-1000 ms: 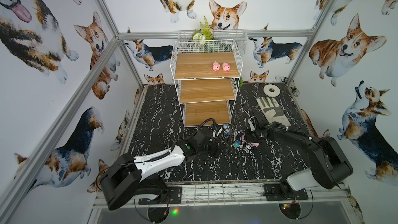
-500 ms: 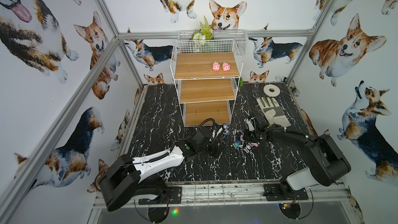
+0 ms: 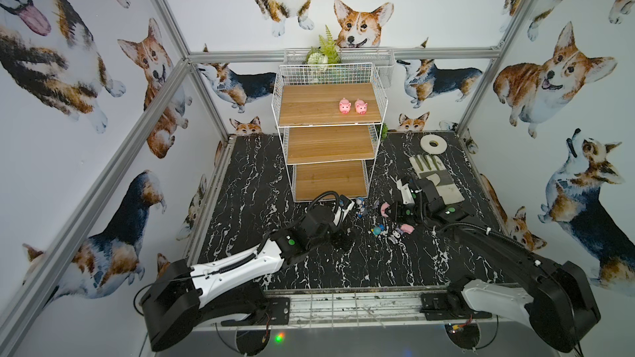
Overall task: Organize plastic toys on shelves
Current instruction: Pick up the plastic toy at the center of the board.
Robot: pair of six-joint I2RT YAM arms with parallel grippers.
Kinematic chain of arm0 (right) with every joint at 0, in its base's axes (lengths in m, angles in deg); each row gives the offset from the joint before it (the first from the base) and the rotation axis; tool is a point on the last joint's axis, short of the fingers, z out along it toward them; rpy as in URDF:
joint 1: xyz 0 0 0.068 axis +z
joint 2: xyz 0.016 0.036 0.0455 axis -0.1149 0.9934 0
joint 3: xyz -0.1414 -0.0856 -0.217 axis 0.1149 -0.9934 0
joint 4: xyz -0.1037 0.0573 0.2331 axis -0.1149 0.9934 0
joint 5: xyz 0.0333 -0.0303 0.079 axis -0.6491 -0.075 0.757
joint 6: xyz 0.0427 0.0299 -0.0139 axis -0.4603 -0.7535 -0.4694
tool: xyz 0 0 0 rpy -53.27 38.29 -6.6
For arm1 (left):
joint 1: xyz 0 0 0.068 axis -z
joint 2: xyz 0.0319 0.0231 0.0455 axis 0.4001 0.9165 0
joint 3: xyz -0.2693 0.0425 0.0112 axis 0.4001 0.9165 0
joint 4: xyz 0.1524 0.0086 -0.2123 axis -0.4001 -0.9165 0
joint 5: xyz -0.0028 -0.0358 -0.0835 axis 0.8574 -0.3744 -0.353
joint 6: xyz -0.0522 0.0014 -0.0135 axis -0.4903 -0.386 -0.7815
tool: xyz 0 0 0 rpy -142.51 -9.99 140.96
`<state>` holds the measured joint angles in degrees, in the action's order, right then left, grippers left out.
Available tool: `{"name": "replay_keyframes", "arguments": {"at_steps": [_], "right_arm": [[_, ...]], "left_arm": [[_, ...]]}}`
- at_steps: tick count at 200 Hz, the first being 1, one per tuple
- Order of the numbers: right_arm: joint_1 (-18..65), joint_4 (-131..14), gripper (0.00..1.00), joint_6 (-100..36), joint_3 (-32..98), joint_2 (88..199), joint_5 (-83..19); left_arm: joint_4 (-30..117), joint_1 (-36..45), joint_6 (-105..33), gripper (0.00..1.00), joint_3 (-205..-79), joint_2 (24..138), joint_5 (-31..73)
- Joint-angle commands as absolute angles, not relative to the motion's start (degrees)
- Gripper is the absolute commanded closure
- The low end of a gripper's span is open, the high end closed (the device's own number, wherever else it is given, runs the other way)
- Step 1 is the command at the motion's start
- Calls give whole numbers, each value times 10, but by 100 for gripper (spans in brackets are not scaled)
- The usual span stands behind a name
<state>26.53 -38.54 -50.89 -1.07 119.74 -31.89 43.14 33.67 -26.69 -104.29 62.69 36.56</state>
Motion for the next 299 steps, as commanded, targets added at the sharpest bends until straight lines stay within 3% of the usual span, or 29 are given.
{"name": "replay_keyframes", "arguments": {"at_steps": [1,36,77,106,157,228,299], "right_arm": [[297,-392,85,-596,3,1175,-315],[331,-443,85,-691,10,1177,-308],[363,-472,85,-739,19,1174,-333],[374,-482,85,-756,18,1170,-343],[376,-492,85,-768,11,1164,-345],[376,-517,84,-787,-1,1164,-335],[377,-547,84,-811,-11,1160,-327]], "left_arm": [[483,376,-204,5,-1036,614,458],[605,397,-139,10,-1002,616,528],[645,398,-97,26,-1027,671,484],[713,401,-77,28,-1011,685,489],[746,402,-68,35,-1020,718,509],[776,402,-65,58,-1014,720,520],[784,401,-66,58,-1019,745,535]]}}
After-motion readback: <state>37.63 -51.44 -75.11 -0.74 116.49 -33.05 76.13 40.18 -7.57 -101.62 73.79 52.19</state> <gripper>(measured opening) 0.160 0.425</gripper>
